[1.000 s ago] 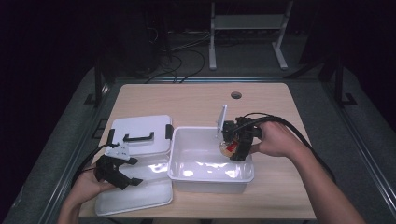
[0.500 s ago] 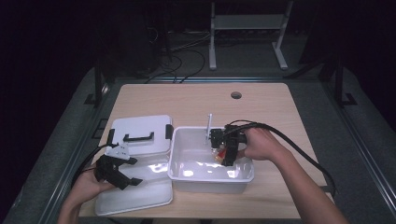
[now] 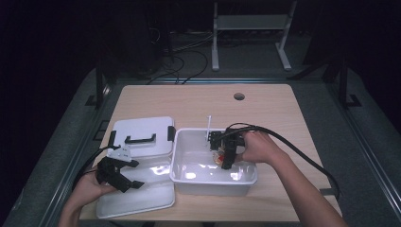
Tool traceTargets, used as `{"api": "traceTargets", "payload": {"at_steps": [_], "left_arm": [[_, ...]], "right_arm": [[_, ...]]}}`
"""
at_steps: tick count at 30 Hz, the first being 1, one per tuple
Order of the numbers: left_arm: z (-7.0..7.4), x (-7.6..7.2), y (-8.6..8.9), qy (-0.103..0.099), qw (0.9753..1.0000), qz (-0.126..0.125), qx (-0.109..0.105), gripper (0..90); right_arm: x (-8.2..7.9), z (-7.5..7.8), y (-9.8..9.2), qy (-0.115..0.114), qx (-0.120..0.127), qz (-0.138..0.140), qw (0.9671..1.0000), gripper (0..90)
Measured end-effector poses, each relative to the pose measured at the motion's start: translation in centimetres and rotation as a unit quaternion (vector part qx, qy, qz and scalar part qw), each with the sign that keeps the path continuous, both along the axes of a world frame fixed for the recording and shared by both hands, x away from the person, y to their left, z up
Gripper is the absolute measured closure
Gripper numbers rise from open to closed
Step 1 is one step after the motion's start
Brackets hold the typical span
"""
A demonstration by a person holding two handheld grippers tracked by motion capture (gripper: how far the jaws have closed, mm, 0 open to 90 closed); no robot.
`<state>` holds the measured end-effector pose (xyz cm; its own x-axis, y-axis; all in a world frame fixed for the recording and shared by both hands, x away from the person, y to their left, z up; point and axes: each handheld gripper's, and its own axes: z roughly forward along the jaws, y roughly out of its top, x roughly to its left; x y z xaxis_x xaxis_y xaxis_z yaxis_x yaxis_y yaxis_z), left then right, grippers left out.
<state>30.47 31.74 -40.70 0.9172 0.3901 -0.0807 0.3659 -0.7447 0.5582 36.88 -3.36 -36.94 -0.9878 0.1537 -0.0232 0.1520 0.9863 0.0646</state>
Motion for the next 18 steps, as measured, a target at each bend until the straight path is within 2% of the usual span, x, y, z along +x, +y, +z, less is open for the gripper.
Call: {"api": "traceTargets", "payload": {"at_steps": [4,6,8,11,18], "left_arm": [[0.0,0.0,0.1,0.001,1.0000,-0.001,0.001,18.2],[0.0,0.0,0.1,0.001,1.0000,0.000,0.000,18.2],[0.0,0.0,0.0,0.001,1.0000,-0.001,0.000,18.2],[0.0,-0.1,0.0,0.001,1.0000,-0.002,0.000,18.2],[0.1,-0.1,0.1,0.000,1.0000,-0.003,0.001,18.2]], "right_arm": [[0.1,-0.3,0.1,0.005,-0.006,-0.002,1.0000,19.3],[0.1,-0.3,0.1,0.005,-0.001,-0.006,1.0000,18.4],[0.2,0.2,0.0,0.001,0.013,-0.010,0.9999,17.6],[0.1,0.7,-0.1,-0.009,0.015,-0.010,0.9998,17.6],[-0.1,1.6,-0.7,-0.003,0.026,-0.014,0.9996,21.2]]}}
